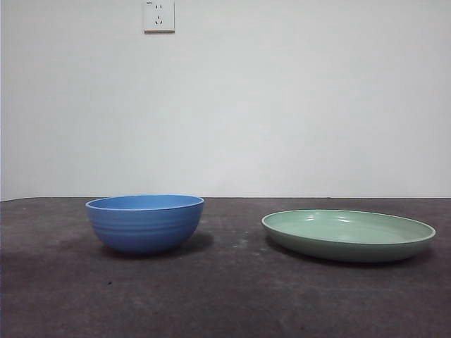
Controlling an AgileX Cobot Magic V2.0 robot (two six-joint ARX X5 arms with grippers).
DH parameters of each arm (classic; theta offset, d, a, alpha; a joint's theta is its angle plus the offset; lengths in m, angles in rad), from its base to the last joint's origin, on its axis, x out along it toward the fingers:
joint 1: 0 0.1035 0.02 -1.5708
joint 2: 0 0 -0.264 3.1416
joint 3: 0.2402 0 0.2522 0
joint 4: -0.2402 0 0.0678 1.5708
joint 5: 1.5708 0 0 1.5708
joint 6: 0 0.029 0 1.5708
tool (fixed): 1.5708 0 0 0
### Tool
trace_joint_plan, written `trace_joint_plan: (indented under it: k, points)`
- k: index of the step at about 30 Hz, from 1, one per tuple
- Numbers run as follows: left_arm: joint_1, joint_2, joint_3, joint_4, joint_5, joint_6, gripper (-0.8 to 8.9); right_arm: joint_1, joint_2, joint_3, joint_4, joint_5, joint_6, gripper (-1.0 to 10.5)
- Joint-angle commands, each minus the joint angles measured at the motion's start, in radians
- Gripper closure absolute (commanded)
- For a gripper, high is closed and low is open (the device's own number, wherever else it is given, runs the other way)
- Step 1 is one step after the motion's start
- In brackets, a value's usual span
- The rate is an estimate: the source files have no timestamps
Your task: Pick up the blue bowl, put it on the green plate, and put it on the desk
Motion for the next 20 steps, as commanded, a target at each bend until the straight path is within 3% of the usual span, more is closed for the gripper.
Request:
trace_joint_plan:
  k: [1, 8, 10, 15, 20]
  points:
    - [-0.016, 0.003, 0.022, 0.006, 0.025, 0.019, 8.04, 0.029, 0.004, 0.019, -0.004, -0.003, -0.019, 9.4]
    - [-0.022, 0.003, 0.022, 0.008, 0.025, 0.019, 7.79, 0.051, 0.002, 0.019, -0.005, -0.003, -0.014, 9.3]
    - [-0.022, 0.003, 0.022, 0.008, 0.025, 0.016, 6.92, 0.051, 0.002, 0.019, -0.005, -0.003, -0.013, 8.7]
    - [-0.022, 0.003, 0.022, 0.014, 0.025, -0.005, 4.04, 0.051, 0.002, 0.019, -0.004, -0.003, -0.007, 6.0]
    - [-0.022, 0.003, 0.022, 0.016, 0.025, -0.028, 3.47, 0.051, 0.002, 0.019, -0.003, -0.003, -0.006, 5.8]
